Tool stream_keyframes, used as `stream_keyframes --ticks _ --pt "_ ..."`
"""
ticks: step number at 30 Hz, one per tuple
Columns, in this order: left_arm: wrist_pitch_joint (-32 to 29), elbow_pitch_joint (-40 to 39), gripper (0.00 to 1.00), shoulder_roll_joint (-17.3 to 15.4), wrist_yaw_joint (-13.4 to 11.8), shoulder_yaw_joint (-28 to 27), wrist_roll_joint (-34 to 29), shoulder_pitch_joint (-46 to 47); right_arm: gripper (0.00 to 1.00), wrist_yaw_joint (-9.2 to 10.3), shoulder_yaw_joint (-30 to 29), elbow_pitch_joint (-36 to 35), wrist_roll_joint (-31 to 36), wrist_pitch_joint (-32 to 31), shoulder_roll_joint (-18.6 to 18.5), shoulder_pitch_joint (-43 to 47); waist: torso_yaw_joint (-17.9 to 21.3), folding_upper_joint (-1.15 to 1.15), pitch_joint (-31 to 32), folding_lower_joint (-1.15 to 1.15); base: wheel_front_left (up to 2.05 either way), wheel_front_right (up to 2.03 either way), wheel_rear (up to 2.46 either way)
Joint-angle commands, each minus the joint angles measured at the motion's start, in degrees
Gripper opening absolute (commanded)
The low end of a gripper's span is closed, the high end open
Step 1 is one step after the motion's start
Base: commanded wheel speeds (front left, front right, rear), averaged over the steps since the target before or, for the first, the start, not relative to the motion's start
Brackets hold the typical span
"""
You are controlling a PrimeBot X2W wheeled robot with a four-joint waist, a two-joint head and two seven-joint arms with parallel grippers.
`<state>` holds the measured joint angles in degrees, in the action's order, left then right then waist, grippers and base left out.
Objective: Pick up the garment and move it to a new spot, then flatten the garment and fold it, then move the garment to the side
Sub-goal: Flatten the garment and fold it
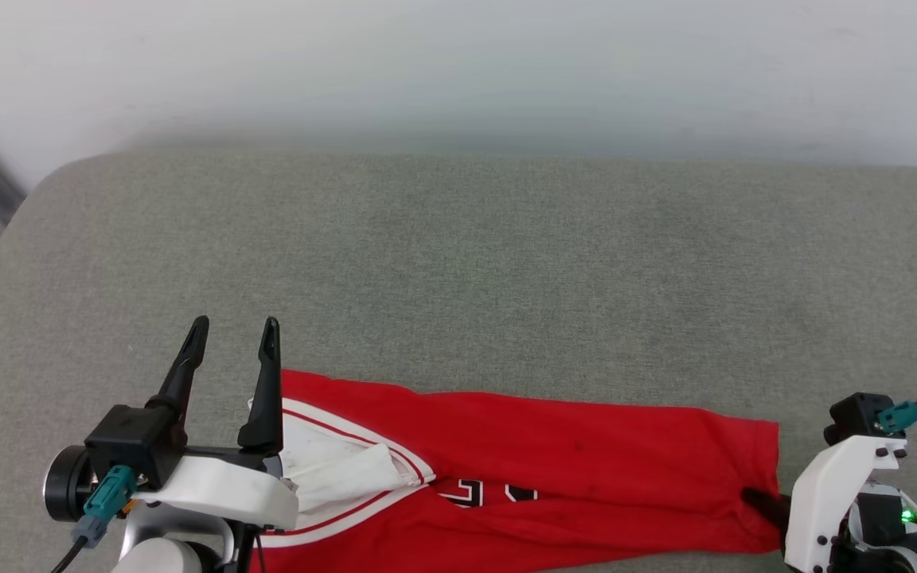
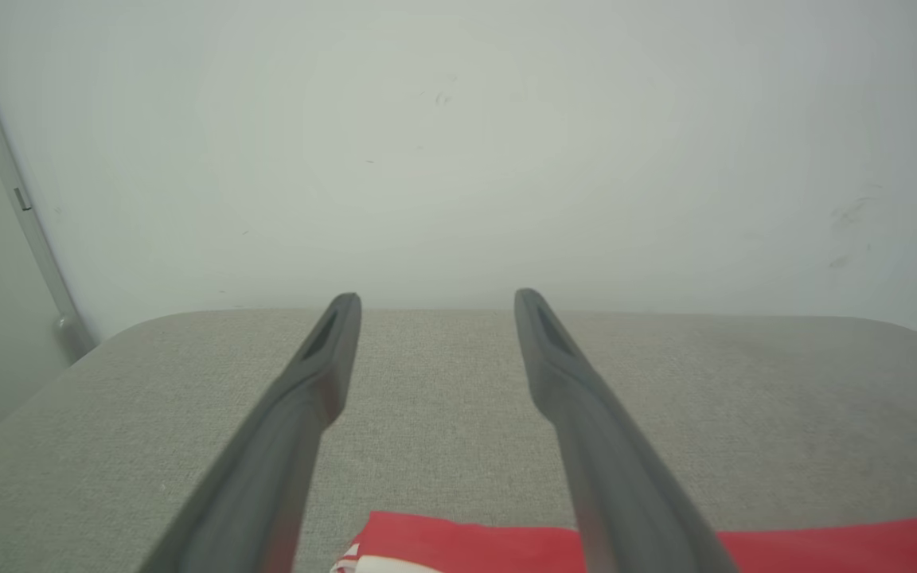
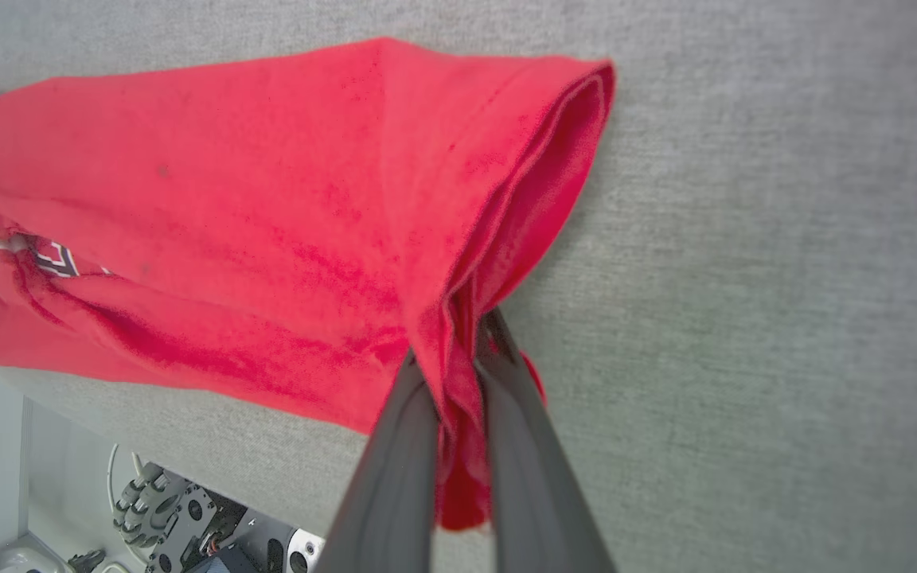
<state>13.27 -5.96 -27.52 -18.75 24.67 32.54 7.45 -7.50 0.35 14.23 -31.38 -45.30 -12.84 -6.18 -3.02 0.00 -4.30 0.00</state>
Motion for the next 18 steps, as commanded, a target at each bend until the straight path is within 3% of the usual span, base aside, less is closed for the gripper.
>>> stream_keyframes --ticks 1,6,11,15,18 --pt "-0.07 -0.25 1.0 -0.29 -0.4 -0.03 0.08 -0.63 0.0 0.02 -0.45 -0.57 -0.29 0.68 -0.58 -0.67 0.89 0.0 0.86 0.0 0.0 0.0 0.0" --pt "-0.46 -0.84 1.0 -0.8 -0.95 0.02 -0.03 -1.67 0.0 0.03 -4.42 -0.85 0.36 1.97 -2.04 -0.36 2.83 0.0 1.97 0.0 0.0 0.0 0.0" --pt "-0.83 -1.59 1.0 -1.04 -1.64 0.03 -0.27 -2.17 0.0 0.03 -12.94 -0.58 2.06 2.6 -2.31 0.77 4.49 0.0 1.71 0.0 0.0 0.0 0.0" --pt "-0.75 -1.9 1.0 -1.07 -1.81 -0.03 -0.07 -2.18 0.0 0.02 -19.8 -2.26 3.08 2.31 -0.44 1.23 5.55 0.0 1.07 0.0 0.0 0.0 0.0" --pt "-0.68 -1.99 1.0 -1.0 -1.84 -0.05 0.11 -2.17 0.0 0.02 -22.26 -3.64 -0.96 0.28 2.94 0.53 6.07 0.0 0.78 0.0 0.0 0.0 0.0"
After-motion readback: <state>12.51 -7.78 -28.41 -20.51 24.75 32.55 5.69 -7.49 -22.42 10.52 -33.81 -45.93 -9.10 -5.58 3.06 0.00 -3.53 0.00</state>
